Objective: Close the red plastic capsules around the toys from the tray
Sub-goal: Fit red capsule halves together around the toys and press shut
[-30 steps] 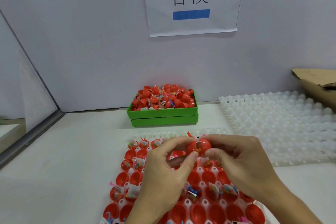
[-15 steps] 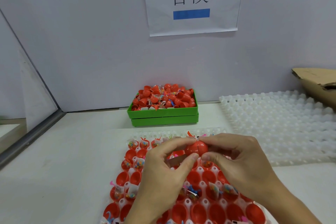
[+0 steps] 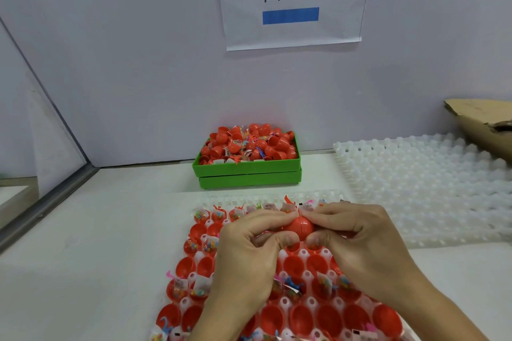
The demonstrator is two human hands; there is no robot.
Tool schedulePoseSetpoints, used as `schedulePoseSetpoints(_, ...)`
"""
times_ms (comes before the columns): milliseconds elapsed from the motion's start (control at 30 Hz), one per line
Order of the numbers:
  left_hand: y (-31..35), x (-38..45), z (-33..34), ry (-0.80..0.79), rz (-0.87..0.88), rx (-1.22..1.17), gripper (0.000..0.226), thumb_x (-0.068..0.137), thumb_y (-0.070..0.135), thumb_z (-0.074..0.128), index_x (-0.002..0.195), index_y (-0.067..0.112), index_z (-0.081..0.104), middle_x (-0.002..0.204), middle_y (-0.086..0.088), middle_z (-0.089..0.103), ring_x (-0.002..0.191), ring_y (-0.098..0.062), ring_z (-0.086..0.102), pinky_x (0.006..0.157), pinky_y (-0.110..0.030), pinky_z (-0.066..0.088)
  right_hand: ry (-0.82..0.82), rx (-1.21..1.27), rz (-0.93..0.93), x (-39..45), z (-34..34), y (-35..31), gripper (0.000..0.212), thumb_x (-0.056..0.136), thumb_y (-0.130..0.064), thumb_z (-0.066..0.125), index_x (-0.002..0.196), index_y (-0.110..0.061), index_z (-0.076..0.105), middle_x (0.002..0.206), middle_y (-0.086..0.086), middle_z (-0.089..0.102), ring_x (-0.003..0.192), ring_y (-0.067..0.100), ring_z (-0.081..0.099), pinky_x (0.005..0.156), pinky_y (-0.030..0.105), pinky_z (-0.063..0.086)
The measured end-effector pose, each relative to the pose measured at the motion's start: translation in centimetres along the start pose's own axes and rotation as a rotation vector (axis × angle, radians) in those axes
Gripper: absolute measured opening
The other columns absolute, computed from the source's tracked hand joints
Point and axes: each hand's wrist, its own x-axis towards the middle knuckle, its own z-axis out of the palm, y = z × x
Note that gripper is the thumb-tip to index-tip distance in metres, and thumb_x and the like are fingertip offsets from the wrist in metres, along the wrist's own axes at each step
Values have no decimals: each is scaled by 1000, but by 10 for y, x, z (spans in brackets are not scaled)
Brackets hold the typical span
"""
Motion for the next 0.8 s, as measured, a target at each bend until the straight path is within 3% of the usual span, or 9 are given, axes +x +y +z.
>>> schedulePoseSetpoints(367, 2, -2, 1, -6, 33, 36, 40, 74, -14, 74, 85, 25, 78, 89, 12, 75, 82, 2, 70, 72, -8, 52, -14, -115, -31, 0, -1, -3, 34, 72, 16, 75, 92, -11, 80, 79, -12, 76, 76, -9, 67, 72, 7, 49)
schedulePoseSetpoints(567, -6, -1, 1, -29, 54, 71, 30, 73, -20, 70, 86, 5, 78, 78, 0, 72, 72, -2, 69, 67, -12, 53, -62, -258, -124, -1, 4, -1, 28, 70, 17, 75, 88, -4, 80, 72, -8, 74, 73, -20, 55, 73, -3, 38)
schedulePoseSetpoints(700, -7, 0, 1, -36, 93, 107, 31, 74, -25, 66, 84, 1, 77, 73, 0, 69, 68, -2, 67, 65, -14, 53, -66, -299, -156, 0, 6, 0, 21, 70, 5, 68, 85, -4, 80, 69, -3, 74, 67, 0, 57, 65, 1, 39)
schedulePoseSetpoints(800, -8, 0, 1, -33, 111, 129, 31, 74, -28, 62, 84, -2, 77, 72, 1, 67, 66, 0, 66, 64, -12, 51, -81, -297, -169, 0, 7, 1, 19, 70, 5, 67, 82, -3, 80, 70, -3, 74, 65, -1, 57, 67, 0, 39)
